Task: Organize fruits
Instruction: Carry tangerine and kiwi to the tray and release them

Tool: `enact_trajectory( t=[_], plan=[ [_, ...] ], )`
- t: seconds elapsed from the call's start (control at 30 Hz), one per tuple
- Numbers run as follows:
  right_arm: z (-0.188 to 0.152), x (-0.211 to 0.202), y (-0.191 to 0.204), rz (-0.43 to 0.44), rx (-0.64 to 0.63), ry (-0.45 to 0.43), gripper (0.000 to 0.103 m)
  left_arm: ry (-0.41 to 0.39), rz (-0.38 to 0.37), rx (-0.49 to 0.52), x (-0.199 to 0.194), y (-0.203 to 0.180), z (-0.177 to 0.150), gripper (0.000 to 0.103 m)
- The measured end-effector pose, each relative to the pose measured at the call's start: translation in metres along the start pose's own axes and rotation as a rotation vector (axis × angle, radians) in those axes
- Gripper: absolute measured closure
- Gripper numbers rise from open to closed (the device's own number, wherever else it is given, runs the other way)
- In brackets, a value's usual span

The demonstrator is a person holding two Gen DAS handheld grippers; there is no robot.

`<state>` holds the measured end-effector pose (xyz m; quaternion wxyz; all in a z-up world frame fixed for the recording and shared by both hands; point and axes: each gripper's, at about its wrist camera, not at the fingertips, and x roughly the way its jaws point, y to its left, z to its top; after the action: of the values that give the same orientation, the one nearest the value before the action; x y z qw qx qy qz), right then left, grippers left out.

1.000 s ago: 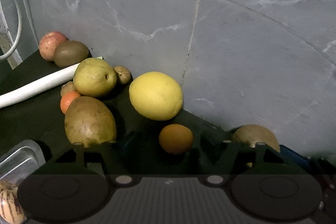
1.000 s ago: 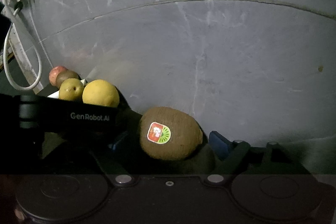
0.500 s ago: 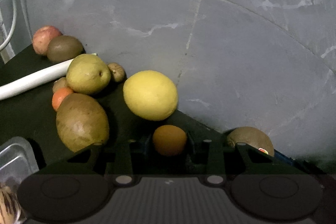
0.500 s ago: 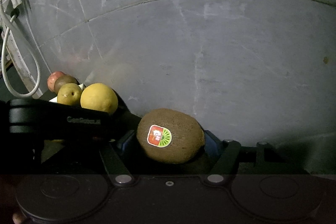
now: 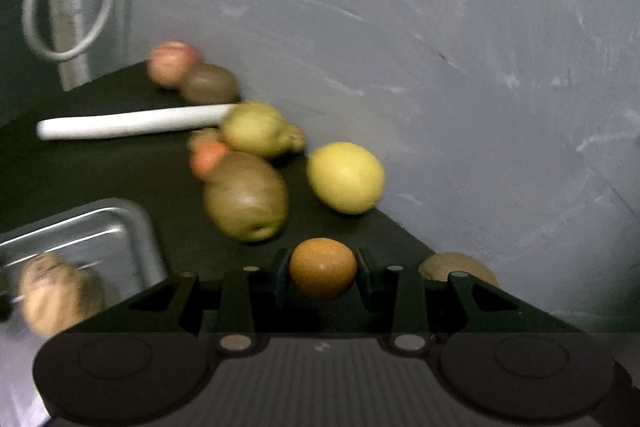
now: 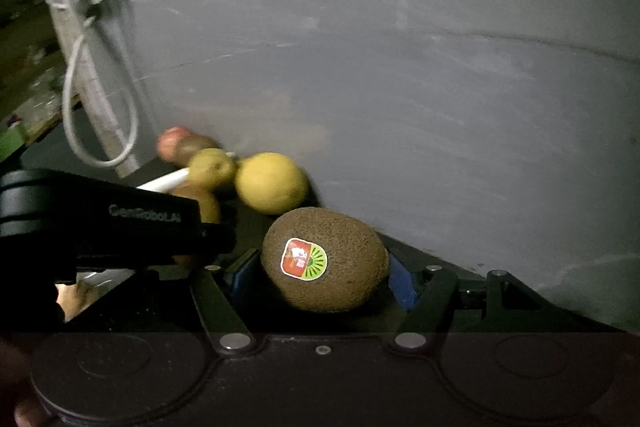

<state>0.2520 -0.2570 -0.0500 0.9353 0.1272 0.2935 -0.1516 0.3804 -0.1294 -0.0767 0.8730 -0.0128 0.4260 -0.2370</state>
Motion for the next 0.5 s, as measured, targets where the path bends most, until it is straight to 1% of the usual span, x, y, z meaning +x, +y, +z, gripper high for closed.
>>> enact_trajectory(
  t=[0.2,0.4,0.5],
  plan=[
    [0.000,-0.010,0.034,0.095,-0.086,-0.003,0.035,-0.069,0.091,-0.112,-0.050,0.039,-0.010,0.065],
    [-0.007,-0.019,0.073,0.193,-0.182,0.000,0.035,-0.114,0.199,-0.237,-0.091,0.083,-0.027,0.065],
    [-0.012,-0.020,0.093,0.243,-0.226,0.009,0.035,-0.121,0.248,-0.291,-0.104,0.104,-0.039,0.065]
  ],
)
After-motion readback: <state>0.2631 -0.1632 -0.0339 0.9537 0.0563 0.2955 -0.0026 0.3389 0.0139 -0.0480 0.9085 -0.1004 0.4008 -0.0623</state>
